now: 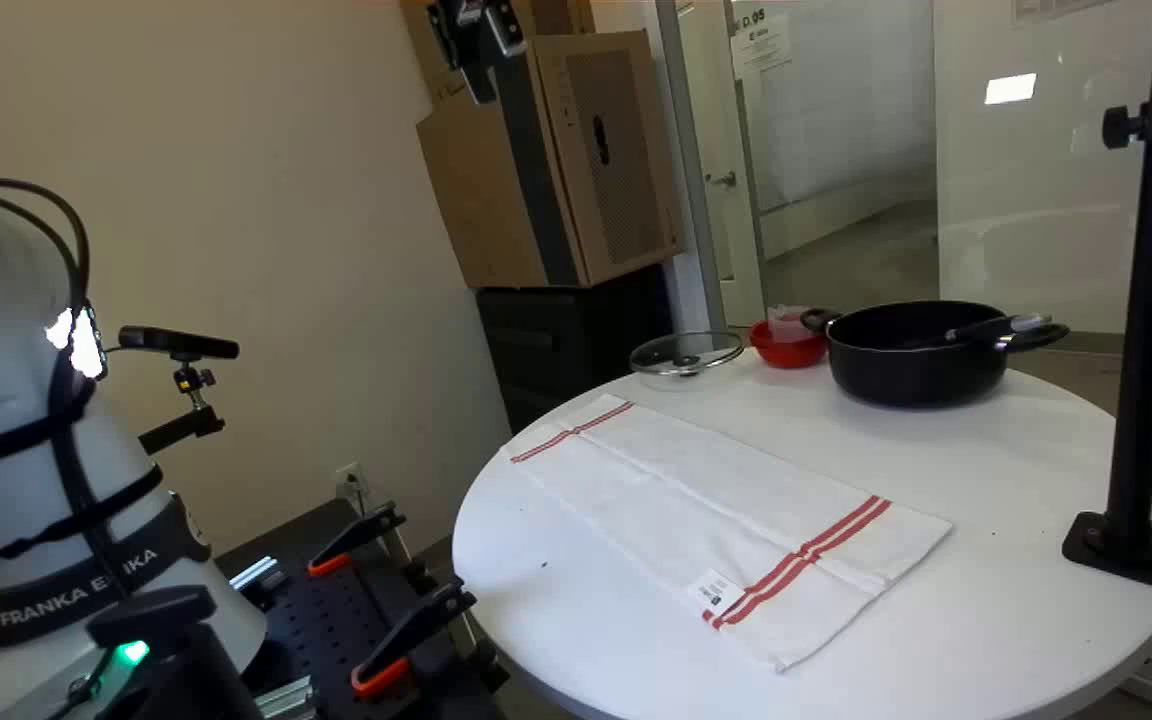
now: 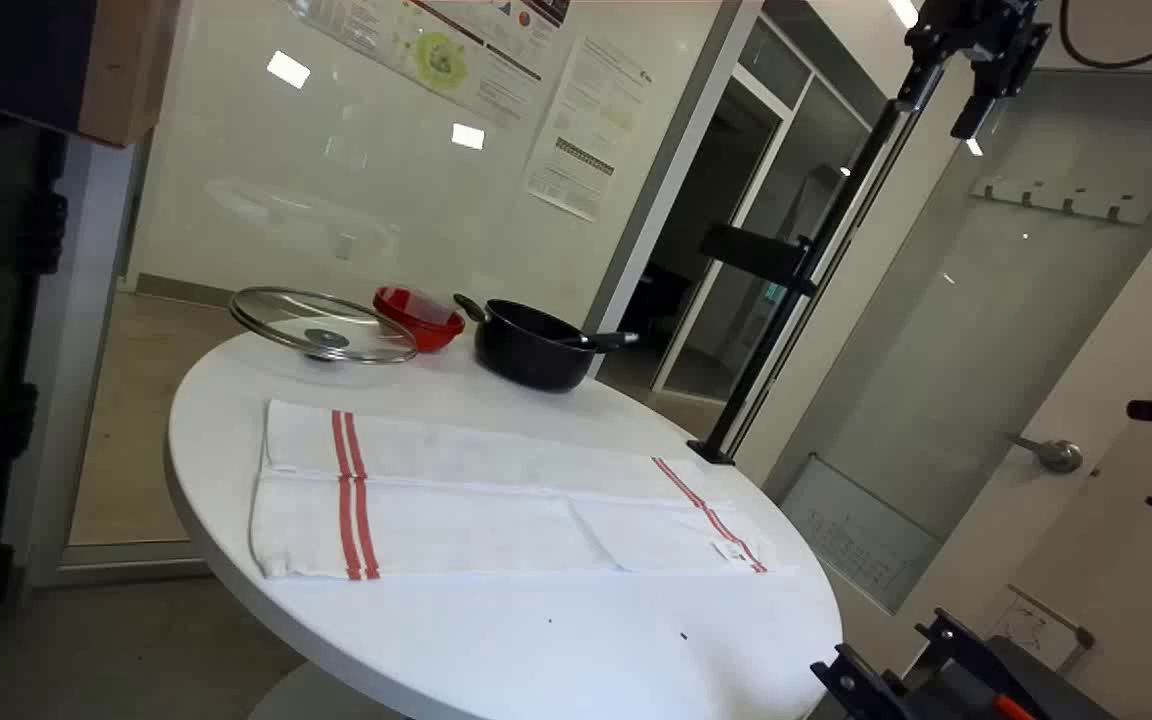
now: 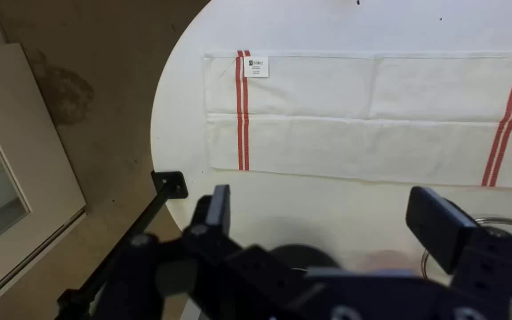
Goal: Fold the towel
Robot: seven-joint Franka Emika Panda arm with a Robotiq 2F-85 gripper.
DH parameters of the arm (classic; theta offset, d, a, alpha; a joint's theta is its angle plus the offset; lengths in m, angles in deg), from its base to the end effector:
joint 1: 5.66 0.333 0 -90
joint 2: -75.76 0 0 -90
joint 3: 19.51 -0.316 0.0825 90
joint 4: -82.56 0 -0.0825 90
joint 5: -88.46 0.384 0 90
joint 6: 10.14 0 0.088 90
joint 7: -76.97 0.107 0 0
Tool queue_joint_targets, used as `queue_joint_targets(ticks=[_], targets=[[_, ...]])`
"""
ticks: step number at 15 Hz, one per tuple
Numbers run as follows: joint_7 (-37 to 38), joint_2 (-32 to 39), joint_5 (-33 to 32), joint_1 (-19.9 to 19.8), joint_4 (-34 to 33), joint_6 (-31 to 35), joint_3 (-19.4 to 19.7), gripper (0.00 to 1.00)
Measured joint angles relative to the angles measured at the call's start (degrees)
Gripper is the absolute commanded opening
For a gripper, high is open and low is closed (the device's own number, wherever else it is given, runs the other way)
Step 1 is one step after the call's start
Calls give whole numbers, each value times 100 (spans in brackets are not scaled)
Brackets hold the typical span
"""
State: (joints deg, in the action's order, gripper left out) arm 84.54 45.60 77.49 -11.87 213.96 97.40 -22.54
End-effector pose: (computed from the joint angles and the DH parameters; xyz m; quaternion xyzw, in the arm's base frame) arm 0.4036 -0.0337 0.5585 0.9903 -0.0721 0.0577 0.1038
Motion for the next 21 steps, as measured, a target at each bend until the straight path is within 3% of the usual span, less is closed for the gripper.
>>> queue_joint_targets(ticks=[8,10,16,21], targets=[[0,-1,0,14,4,8,12,100],[150,-46,-2,14,166,265,27,100],[1039,-494,159,-159,1677,1924,296,100],[1438,-576,221,-939,2738,2659,634,100]])
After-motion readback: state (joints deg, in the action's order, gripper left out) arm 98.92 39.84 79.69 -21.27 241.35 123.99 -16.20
